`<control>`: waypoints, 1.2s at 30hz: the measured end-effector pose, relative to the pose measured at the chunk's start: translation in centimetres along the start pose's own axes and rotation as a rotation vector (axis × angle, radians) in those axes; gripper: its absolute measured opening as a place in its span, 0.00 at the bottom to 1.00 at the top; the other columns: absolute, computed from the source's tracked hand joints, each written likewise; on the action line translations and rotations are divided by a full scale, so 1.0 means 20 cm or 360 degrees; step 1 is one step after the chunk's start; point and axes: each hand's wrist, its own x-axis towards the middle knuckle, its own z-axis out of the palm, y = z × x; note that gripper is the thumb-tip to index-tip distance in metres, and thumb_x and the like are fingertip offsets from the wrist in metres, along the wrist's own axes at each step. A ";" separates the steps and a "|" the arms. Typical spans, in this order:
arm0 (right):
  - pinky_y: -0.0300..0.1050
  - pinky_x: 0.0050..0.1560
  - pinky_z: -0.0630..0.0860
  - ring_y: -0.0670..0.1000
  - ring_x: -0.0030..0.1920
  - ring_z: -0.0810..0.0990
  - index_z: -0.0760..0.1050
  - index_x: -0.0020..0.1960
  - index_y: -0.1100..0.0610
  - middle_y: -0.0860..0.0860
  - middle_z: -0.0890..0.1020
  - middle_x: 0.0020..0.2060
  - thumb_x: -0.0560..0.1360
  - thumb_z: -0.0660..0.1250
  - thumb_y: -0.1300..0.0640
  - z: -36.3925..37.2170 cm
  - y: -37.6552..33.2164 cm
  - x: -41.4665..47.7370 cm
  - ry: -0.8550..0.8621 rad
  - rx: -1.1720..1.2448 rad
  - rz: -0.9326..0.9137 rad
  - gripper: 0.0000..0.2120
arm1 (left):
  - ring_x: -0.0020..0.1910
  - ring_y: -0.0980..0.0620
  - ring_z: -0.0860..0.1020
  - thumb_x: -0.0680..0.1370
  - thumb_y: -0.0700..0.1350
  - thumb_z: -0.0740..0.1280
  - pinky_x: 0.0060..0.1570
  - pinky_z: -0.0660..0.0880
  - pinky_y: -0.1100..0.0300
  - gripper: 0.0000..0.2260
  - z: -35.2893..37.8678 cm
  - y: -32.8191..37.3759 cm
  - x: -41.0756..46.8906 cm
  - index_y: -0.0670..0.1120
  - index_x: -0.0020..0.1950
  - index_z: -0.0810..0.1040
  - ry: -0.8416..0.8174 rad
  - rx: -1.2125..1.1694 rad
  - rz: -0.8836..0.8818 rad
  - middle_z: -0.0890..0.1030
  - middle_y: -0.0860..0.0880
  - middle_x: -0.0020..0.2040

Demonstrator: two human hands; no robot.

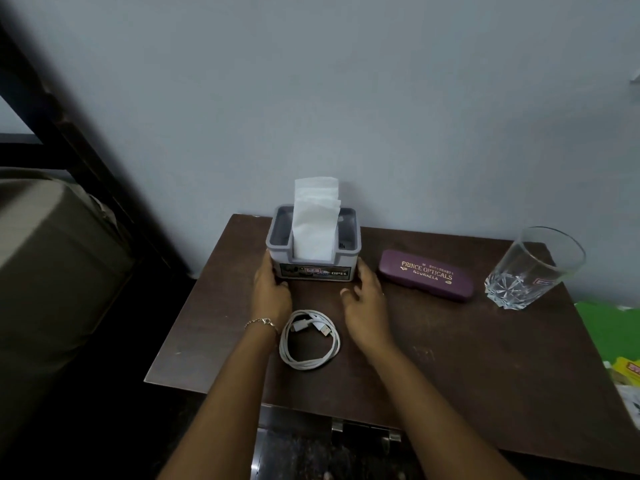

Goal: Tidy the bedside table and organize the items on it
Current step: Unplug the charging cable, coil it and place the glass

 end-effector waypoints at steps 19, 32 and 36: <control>0.39 0.57 0.69 0.54 0.49 0.76 0.73 0.57 0.64 0.59 0.75 0.52 0.72 0.65 0.70 -0.28 -0.06 -0.12 0.0979 0.0010 -0.0157 0.14 | 0.50 0.46 0.72 0.72 0.26 0.58 0.56 0.70 0.52 0.13 0.25 0.28 -0.35 0.43 0.48 0.70 0.0637 0.0093 0.0355 0.70 0.45 0.50; 0.56 0.68 0.66 0.58 0.67 0.69 0.63 0.70 0.62 0.60 0.66 0.67 0.73 0.67 0.61 -0.57 0.15 0.00 0.0758 0.0083 0.0206 0.27 | 0.75 0.45 0.56 0.77 0.32 0.56 0.69 0.51 0.63 0.25 0.73 0.22 -0.23 0.38 0.74 0.54 -0.0175 0.0291 0.0023 0.57 0.39 0.75; 0.56 0.67 0.68 0.58 0.65 0.71 0.66 0.69 0.61 0.58 0.68 0.66 0.73 0.67 0.62 -0.57 0.15 0.07 0.0754 0.0088 0.0214 0.25 | 0.73 0.44 0.59 0.77 0.32 0.56 0.69 0.53 0.61 0.25 0.75 0.21 -0.19 0.39 0.74 0.56 -0.0145 0.0321 -0.0003 0.59 0.39 0.74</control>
